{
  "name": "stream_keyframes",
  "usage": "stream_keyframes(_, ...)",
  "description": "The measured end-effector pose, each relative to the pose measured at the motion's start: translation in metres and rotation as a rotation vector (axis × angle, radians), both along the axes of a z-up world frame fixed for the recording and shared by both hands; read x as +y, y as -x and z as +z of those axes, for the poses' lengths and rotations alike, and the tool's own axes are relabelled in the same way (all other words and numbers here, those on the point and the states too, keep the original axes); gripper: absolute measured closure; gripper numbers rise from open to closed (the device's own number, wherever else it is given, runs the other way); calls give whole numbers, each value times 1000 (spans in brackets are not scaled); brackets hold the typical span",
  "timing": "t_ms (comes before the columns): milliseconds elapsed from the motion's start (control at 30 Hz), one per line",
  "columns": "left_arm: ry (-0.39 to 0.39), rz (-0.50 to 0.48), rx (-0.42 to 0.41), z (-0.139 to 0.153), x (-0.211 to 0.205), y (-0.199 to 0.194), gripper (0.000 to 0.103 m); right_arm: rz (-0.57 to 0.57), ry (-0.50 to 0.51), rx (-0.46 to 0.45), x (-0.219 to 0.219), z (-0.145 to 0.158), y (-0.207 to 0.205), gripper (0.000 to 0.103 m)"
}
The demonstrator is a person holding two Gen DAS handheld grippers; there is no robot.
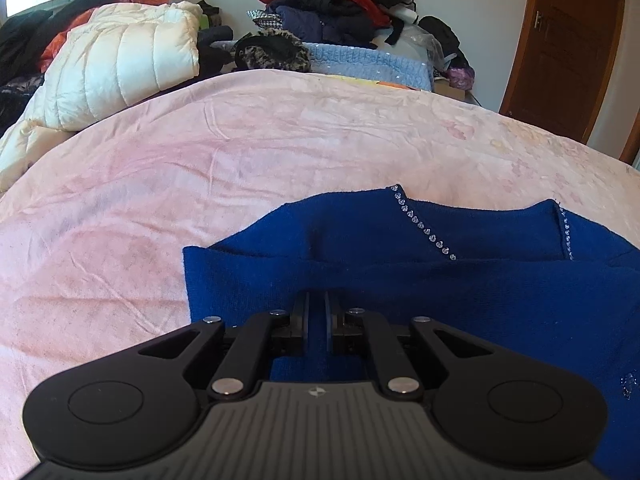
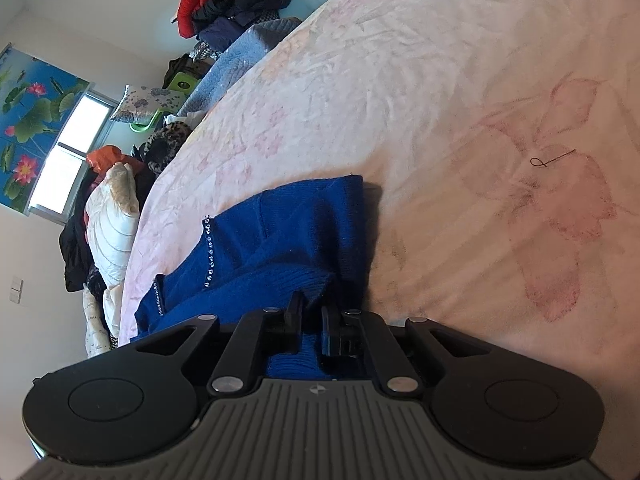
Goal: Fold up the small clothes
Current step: 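Fold the sweater side inward with the left gripper while the right gripper holds the hem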
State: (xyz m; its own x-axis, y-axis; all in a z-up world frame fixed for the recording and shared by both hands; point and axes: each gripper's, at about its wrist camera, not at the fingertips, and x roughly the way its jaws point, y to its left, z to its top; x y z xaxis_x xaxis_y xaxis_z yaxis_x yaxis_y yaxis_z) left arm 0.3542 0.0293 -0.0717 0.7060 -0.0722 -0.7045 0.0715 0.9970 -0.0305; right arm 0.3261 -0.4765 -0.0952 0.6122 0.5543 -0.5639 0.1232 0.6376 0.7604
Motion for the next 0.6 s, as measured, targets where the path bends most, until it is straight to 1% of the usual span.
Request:
stream_keyframes(33, -22, 9, -5, 4, -2, 3, 95, -7, -6, -5, -1, 3, 2, 83)
stream_keyframes(67, -45, 22, -30, 11, -4, 10, 95, -23, 2, -21, -3, 9, 7, 82)
stream_keyframes(100, -45, 13, -72, 19, -5, 21, 95, -44, 33, -50, -4, 18, 14, 82)
stream_keyframes(133, -28, -10, -108, 27, -7, 30, 95, -70, 88, -92, -2, 30, 22, 82)
stream_keyframes(167, -12, -36, -132, 33, -9, 38, 95, -82, 159, -153, 3, 45, 31, 82)
stream_keyframes(200, -6, -55, -139, 37, -13, 43, 95, -66, 208, -205, 11, 57, 37, 82)
stream_keyframes(233, -5, -72, -131, 37, -18, 44, 95, -27, 239, -239, 23, 66, 39, 81)
stream_keyframes(267, -11, -88, -112, 34, -24, 43, 94, 22, 253, -252, 36, 70, 38, 80)
stream_keyframes(300, -32, -92, -87, 27, -31, 40, 94, 85, 273, -248, 51, 72, 30, 80)
stream_keyframes(333, -59, -86, -67, 20, -37, 38, 94, 132, 310, -237, 66, 70, 24, 72)
stream_keyframes(400, -102, -73, -14, 4, -42, 33, 94, 204, 419, -194, 94, 60, 12, 70)
stream_keyframes(433, -110, -76, -5, -1, -42, 34, 94, 223, 462, -169, 101, 53, 8, 69)
stream_keyframes(467, -117, -88, -31, -4, -41, 39, 94, 240, 496, -136, 107, 45, 6, 71)
stream_keyframes(533, -140, -113, -57, -10, -40, 45, 94, 238, 485, -162, 104, 37, 13, 72)
stream_keyframes(567, -134, -111, -64, -12, -39, 45, 94, 227, 465, -163, 100, 34, 18, 77)
stream_keyframes(600, -137, -104, -76, -14, -40, 43, 94, 220, 457, -167, 98, 33, 19, 79)
